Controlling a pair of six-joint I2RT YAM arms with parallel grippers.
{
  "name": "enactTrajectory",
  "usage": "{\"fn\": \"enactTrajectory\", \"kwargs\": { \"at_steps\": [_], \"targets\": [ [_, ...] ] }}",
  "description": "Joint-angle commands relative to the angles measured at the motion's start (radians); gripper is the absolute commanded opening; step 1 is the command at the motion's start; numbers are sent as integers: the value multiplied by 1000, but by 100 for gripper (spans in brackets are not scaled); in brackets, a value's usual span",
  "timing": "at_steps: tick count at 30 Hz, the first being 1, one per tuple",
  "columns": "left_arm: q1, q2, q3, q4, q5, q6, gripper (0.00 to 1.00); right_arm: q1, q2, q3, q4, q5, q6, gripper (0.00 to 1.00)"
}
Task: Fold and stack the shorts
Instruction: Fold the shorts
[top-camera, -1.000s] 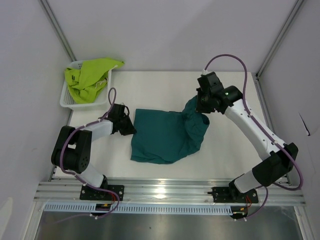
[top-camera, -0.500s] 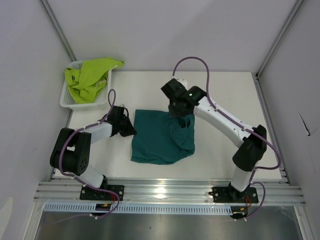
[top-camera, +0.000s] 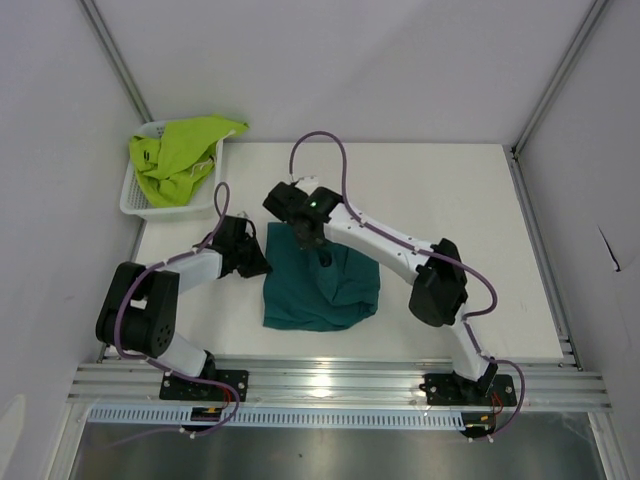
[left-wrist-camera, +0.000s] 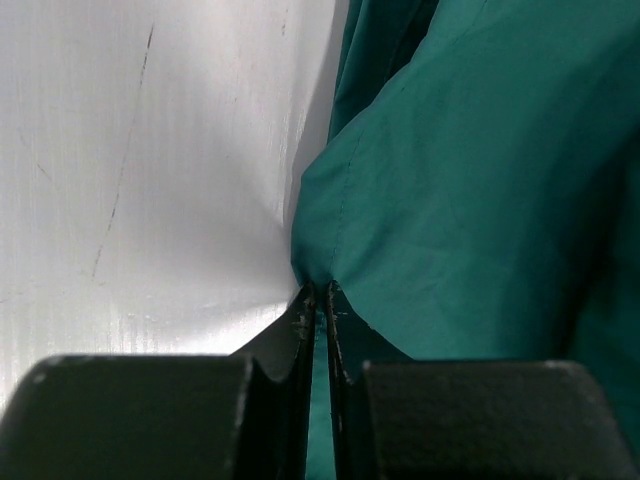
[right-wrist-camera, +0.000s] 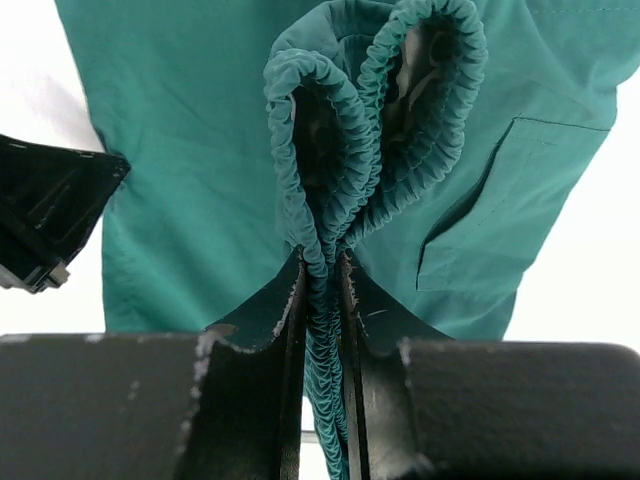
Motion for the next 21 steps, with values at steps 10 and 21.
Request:
{"fn": "enactTrajectory", "kwargs": {
  "at_steps": [10, 21],
  "targets": [
    [2, -45, -27, -45, -25, 29, 8, 83, 169, 145, -56, 64, 31, 0],
    [2, -69, -53, -33, -19, 10, 8, 95, 218, 159, 13, 58, 88, 2]
  ]
}}
